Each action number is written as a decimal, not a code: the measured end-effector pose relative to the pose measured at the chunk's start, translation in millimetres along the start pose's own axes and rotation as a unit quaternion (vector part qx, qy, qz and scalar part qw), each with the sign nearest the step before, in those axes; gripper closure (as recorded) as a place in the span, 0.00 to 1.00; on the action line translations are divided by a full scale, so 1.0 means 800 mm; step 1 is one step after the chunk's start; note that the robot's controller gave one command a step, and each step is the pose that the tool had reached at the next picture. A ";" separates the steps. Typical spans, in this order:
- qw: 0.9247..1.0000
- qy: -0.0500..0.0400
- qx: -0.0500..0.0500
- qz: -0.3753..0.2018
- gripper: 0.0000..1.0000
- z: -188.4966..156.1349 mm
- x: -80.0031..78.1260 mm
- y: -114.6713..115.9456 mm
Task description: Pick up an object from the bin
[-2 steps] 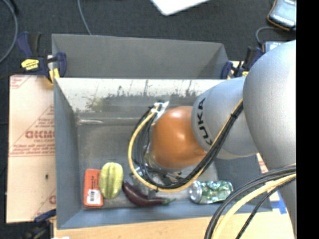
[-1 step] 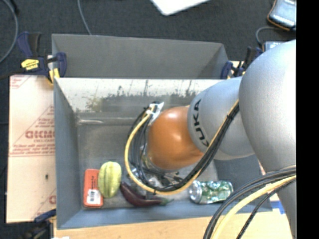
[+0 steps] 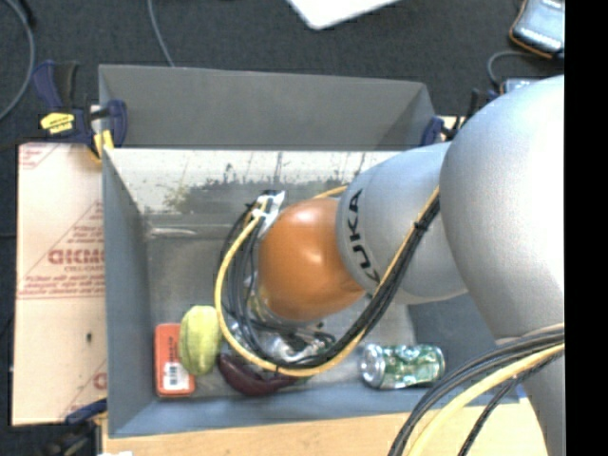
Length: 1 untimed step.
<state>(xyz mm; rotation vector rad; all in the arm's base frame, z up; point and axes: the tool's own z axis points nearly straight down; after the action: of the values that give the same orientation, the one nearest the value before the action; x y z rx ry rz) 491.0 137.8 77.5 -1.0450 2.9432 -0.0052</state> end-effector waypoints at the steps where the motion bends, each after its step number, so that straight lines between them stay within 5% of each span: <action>1: 1.000 0.000 -0.001 0.019 1.00 -0.003 -0.006 0.004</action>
Offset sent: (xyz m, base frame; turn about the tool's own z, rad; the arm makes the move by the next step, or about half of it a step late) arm 0.0060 -0.0044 -0.0075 -0.0506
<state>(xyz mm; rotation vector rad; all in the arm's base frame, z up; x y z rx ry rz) 492.7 143.8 79.7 -0.9878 2.9630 -0.0030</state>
